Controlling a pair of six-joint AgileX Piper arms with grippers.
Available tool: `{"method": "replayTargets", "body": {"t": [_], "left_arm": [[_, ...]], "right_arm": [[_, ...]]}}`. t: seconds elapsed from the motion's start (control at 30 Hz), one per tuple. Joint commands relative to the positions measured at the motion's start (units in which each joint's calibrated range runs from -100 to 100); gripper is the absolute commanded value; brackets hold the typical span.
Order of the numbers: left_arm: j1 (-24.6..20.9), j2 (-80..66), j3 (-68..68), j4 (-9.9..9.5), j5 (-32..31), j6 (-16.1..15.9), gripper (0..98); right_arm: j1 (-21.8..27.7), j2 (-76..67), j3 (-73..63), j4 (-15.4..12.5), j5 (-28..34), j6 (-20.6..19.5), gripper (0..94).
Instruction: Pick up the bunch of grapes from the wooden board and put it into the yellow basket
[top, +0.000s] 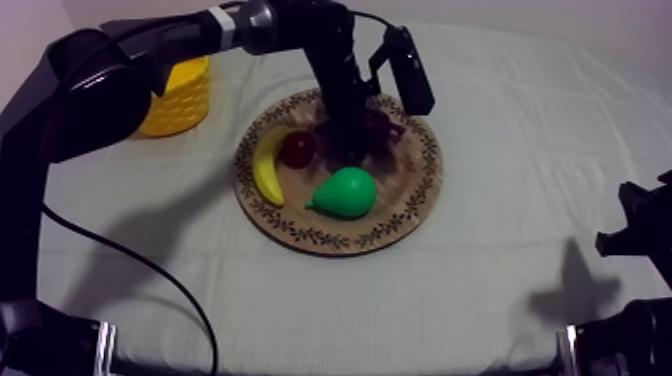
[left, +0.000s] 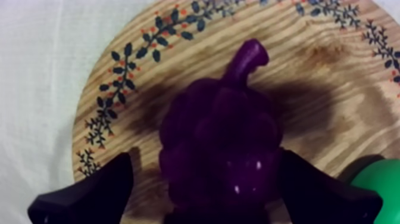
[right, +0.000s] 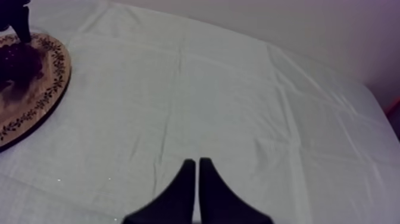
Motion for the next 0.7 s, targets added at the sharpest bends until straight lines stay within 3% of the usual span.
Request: {"method": "replayTargets", "body": {"t": [0.0,0.2,0.67], "left_arm": [[0.0,0.2,-0.2,0.00,0.3,0.0,89.8],[0.0,0.6,-0.5,0.07,0.5,0.1,85.3],[-0.3,0.6,-0.5,0.43,0.5,0.5,52.9]], "right_arm": [[0.0,0.0,0.0,0.0,0.0,0.0,0.2],[0.0,0.0,0.0,0.0,0.0,0.0,0.2],[0.0,0.0,0.0,0.0,0.0,0.0,0.2]]}}
